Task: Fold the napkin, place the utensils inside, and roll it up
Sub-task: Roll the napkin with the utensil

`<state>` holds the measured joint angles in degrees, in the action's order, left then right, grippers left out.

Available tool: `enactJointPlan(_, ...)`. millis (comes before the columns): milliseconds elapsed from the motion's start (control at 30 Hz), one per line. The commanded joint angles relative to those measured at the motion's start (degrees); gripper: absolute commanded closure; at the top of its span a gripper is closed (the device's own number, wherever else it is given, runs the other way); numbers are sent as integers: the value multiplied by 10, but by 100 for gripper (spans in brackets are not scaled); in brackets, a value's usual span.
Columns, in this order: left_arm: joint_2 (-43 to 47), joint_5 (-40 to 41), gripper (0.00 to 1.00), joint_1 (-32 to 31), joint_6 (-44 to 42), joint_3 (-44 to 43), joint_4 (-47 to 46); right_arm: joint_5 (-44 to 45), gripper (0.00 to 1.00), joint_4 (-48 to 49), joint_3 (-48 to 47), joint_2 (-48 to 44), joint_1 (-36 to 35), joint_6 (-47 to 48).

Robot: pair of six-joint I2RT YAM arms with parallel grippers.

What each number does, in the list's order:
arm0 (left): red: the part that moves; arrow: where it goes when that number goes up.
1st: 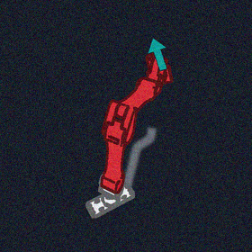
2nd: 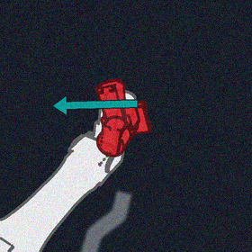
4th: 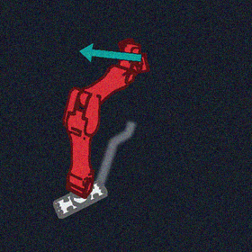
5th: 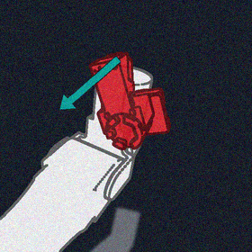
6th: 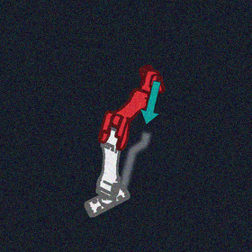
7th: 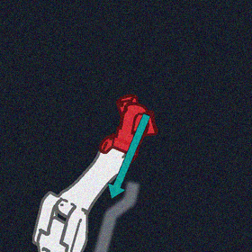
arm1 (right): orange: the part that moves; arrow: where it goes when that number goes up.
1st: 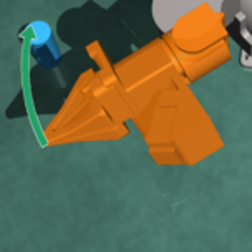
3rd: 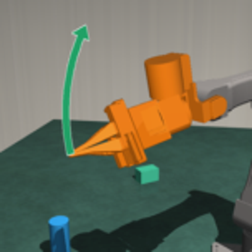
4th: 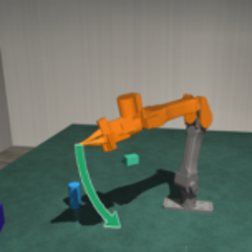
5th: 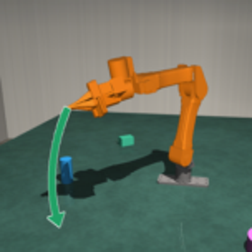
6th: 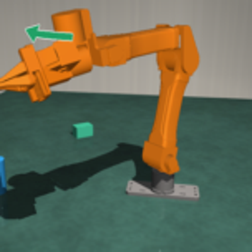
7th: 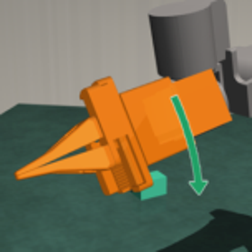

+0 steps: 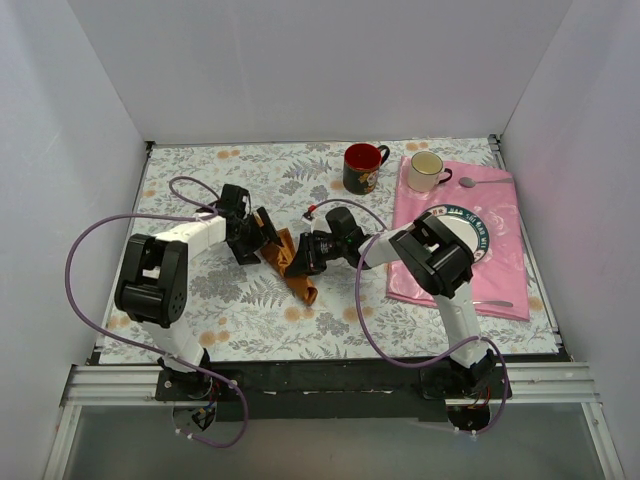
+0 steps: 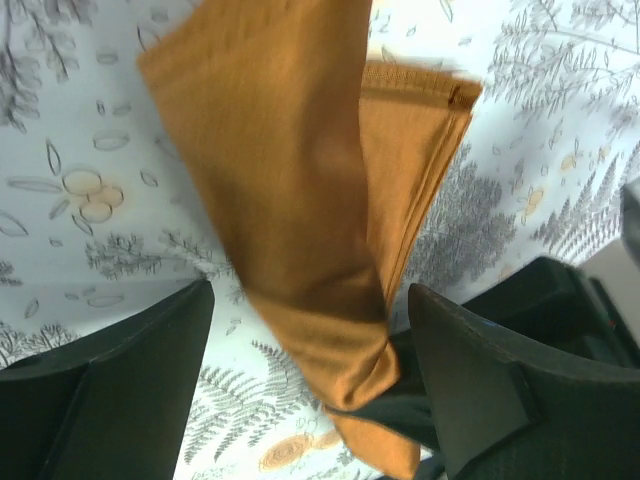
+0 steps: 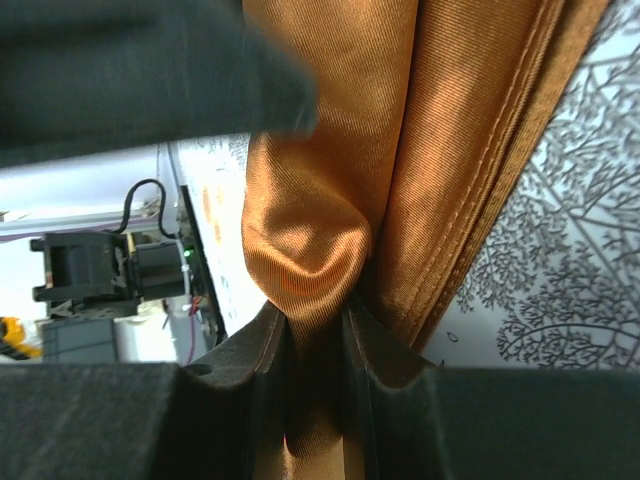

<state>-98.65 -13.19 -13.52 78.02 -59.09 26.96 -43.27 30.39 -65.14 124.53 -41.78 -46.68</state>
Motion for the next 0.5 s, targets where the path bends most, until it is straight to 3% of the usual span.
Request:
enactJointPlan(0, -38, 43, 23, -6, 10, -16, 7, -36, 97, 34, 9, 13, 4, -39)
enactJointPlan(133, -66, 121, 29, -1, -2, -37, 13, -42, 97, 34, 19, 10, 10, -30)
enactJointPlan(367, -117, 153, 63, 25, -26, -65, 21, -36, 97, 3, 34, -9, 11, 19)
enactJointPlan(467, -123, 151, 73, 31, -36, -63, 20, -26, 96, -23, 34, -16, 10, 52)
